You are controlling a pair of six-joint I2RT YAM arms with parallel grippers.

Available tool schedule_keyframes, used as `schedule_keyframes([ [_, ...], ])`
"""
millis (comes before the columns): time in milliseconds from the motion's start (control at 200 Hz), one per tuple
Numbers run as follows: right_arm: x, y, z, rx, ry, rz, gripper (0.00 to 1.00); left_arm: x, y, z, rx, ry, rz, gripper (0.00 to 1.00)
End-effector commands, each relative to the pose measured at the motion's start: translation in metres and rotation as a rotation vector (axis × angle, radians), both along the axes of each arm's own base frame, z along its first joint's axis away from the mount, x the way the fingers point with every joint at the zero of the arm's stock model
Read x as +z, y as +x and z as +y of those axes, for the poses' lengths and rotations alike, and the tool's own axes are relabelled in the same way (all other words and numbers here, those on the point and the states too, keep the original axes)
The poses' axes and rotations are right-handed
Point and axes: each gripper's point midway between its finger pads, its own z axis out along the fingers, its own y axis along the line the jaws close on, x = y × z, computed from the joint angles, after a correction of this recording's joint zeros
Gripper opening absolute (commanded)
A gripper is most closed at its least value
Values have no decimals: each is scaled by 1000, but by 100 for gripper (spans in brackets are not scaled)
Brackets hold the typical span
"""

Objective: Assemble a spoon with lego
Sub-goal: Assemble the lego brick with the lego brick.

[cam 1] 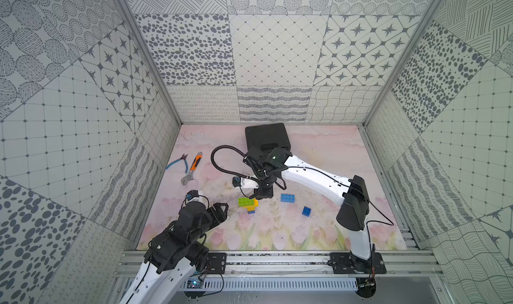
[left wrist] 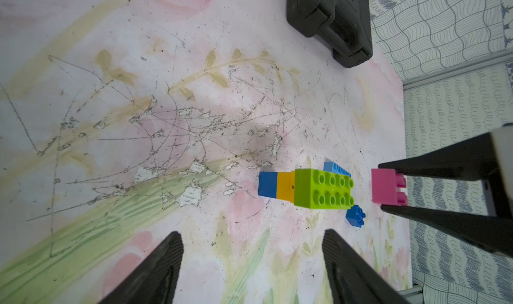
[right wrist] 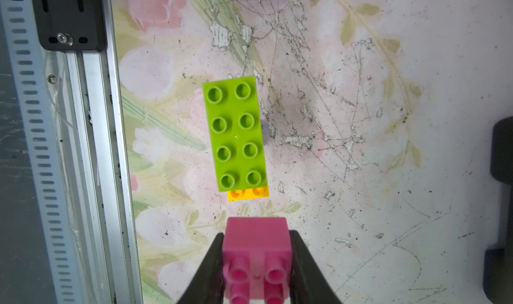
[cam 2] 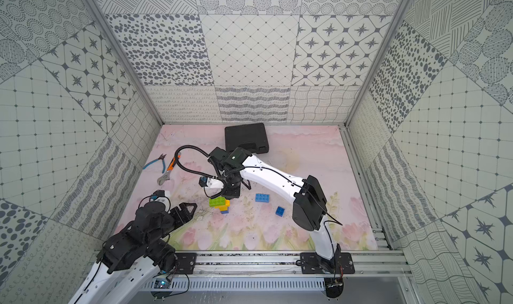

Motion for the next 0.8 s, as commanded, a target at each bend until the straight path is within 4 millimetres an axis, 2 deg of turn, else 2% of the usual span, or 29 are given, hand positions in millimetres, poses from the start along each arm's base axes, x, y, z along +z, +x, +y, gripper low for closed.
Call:
schedule_keyframes([
  [0, -7, -5, 1, 24, -19, 15, 10, 7, 3, 3, 4, 8, -49, 85],
  [140, -14, -6, 3, 33, -33, 22, 9, 8, 2, 0, -14, 3, -50, 84],
  [295, -17, -6, 5, 39, -34, 23, 9, 4, -2, 8, 41, -1, -13, 72],
  [370, -18, -6, 6, 44, -32, 21, 9, 5, -5, 18, 93, 7, -9, 67],
  [515, -19, -6, 8, 46, -33, 22, 9, 21, -4, 17, 76, -22, -82, 67],
  [790, -21, -7, 12, 54, -34, 21, 9, 23, -5, 12, 29, 4, -75, 67],
])
